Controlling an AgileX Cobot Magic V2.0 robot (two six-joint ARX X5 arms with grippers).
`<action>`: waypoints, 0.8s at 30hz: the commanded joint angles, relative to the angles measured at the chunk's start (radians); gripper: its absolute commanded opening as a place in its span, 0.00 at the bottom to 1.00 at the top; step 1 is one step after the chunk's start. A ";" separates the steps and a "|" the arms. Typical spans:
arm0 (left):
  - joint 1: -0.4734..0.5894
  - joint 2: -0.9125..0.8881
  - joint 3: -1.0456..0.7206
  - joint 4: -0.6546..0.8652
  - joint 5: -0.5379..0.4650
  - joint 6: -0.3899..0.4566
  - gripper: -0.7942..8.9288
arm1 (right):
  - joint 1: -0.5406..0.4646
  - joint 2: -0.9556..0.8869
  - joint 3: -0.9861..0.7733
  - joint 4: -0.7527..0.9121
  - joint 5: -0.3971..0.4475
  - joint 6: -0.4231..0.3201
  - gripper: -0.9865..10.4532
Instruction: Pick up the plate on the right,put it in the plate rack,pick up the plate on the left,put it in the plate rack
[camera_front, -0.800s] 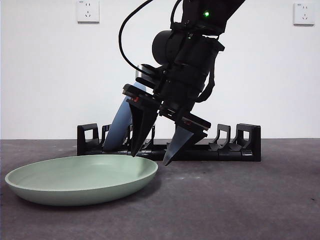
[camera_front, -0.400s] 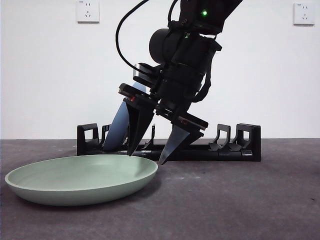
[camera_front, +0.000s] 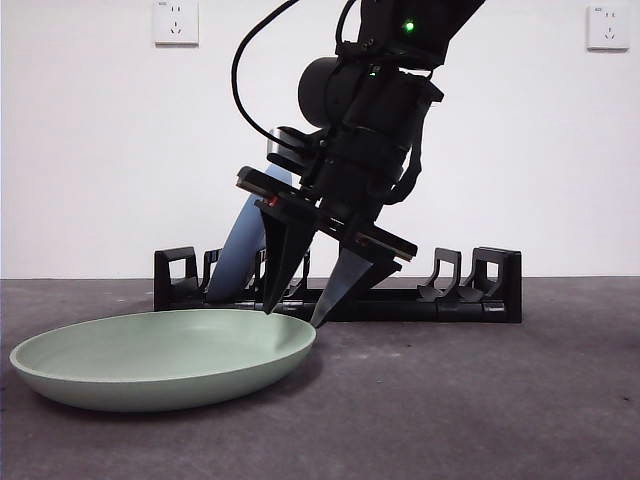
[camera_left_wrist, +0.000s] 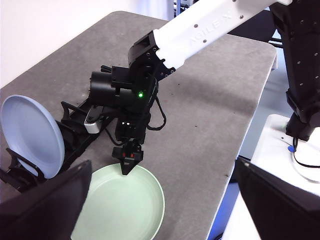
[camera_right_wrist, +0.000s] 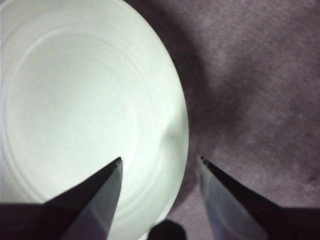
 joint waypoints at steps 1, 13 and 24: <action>-0.008 -0.001 -0.002 0.000 0.001 0.013 0.58 | 0.002 0.029 -0.003 0.000 -0.001 0.016 0.31; -0.012 0.000 -0.002 0.000 0.001 0.013 0.58 | 0.007 0.050 -0.003 -0.009 -0.001 0.024 0.08; -0.094 0.025 -0.002 -0.029 -0.053 0.074 0.58 | -0.003 0.023 -0.003 -0.043 0.014 0.038 0.07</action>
